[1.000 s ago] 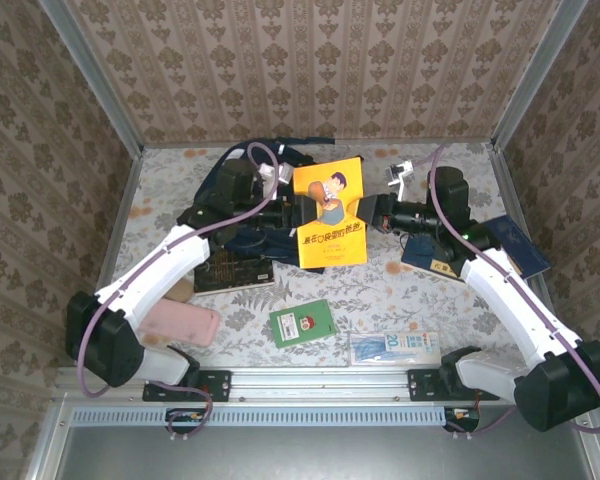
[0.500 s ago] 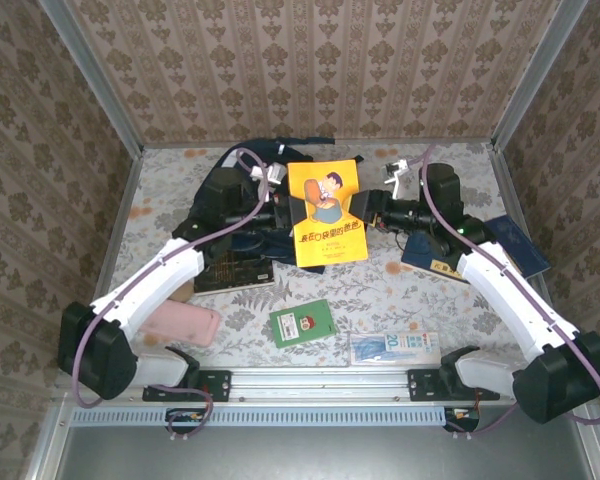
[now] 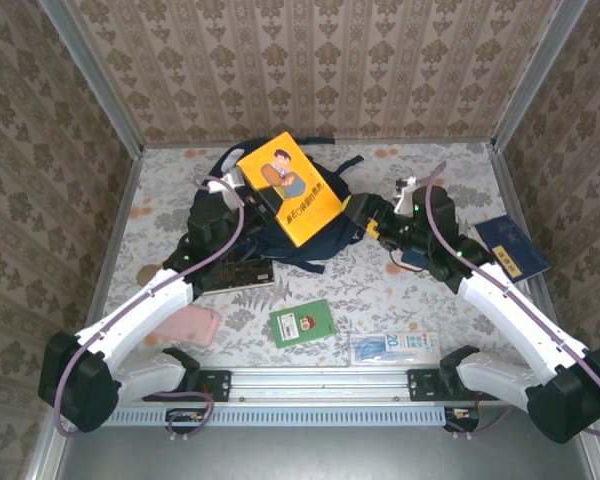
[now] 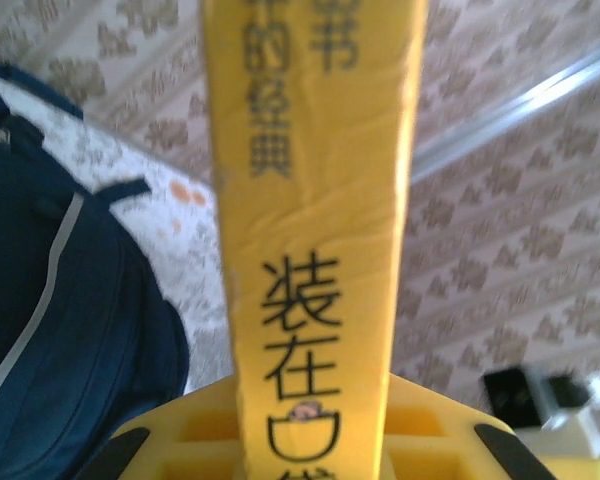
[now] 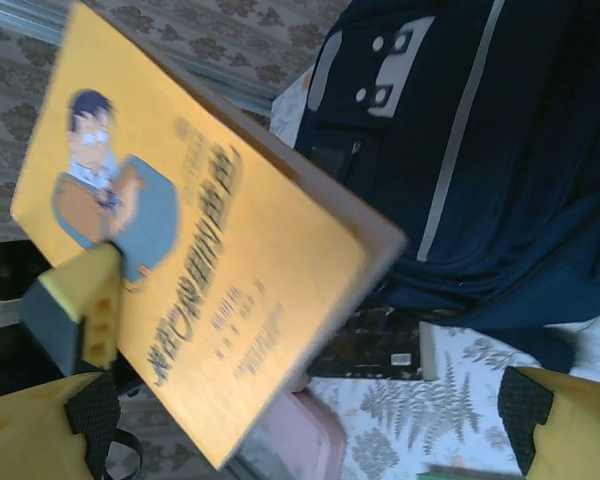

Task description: Pack the student bag

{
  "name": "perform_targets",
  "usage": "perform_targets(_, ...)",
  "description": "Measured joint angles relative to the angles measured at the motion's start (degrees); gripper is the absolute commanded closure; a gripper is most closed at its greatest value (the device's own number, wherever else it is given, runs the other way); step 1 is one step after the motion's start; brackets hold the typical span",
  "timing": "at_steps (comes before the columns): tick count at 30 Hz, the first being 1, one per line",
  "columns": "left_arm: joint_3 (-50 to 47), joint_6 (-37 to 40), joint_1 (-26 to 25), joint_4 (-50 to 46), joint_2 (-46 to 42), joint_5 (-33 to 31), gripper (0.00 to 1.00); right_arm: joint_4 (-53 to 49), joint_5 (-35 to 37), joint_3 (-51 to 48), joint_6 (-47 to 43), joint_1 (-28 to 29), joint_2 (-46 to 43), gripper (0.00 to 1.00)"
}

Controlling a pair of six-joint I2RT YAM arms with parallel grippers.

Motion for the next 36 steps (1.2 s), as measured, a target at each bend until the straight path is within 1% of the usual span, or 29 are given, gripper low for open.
perform_targets(3, 0.02, -2.93, -1.16, 3.76, 0.28, -4.37, 1.00, 8.33, -0.98, -2.21, 6.51, 2.21, 2.60, 0.00)
perform_targets(9, 0.02, -7.06, -4.04, 6.86, 2.14, -8.57, 1.00, 24.37, -1.33, -2.36, 14.32, 6.21, 7.26, 0.00)
perform_targets(16, 0.02, -11.67, -4.48, 7.67, 2.51, -12.46, 1.00, 38.58, 0.50, -2.54, 21.07, 6.60, 12.85, 0.03)
perform_targets(19, -0.04, -13.20, -4.46, 8.15, 2.45, -13.57, 1.00, 42.82, 2.01, -3.21, 22.43, 6.62, 13.62, 0.07)
perform_targets(20, -0.26, -13.84, -4.46, 8.46, 2.27, -13.79, 1.00, 44.41, 2.67, -3.52, 22.91, 6.78, 13.79, 0.09)
perform_targets(23, -0.68, -15.41, -4.44, 9.20, 1.81, -14.73, 1.00, 48.26, 3.96, -3.93, 24.15, 7.13, 14.91, 0.20)
perform_targets(25, -0.68, -16.00, -4.35, 9.46, 1.73, -15.08, 1.00, 50.38, 4.55, -3.96, 24.76, 7.32, 16.15, 0.25)
perform_targets(27, -0.68, -16.87, -4.39, 9.33, 1.73, -14.51, 1.00, 52.26, 4.90, -3.89, 25.38, 7.72, 17.66, 0.32)
perform_targets(29, -0.68, -17.49, -4.42, 9.11, 1.81, -13.44, 1.00, 53.18, 5.31, -3.50, 25.57, 8.15, 19.21, 0.37)
perform_targets(31, -0.72, -18.12, -4.42, 8.92, 2.03, -12.39, 1.00, 53.42, 5.53, -2.84, 25.31, 8.70, 20.41, 0.51)
perform_targets(33, -0.83, -19.08, -4.35, 9.09, 2.27, -11.65, 1.00, 53.24, 5.97, -2.58, 25.18, 9.07, 20.74, 0.72)
perform_targets(34, -0.85, -19.39, -4.28, 9.16, 2.27, -11.45, 1.00, 52.96, 6.21, -2.58, 24.76, 9.09, 20.74, 0.78)
perform_targets(36, -0.87, -19.67, -3.98, 9.16, 2.27, -10.97, 1.00, 52.09, 6.93, -2.58, 23.82, 9.05, 20.52, 0.94)
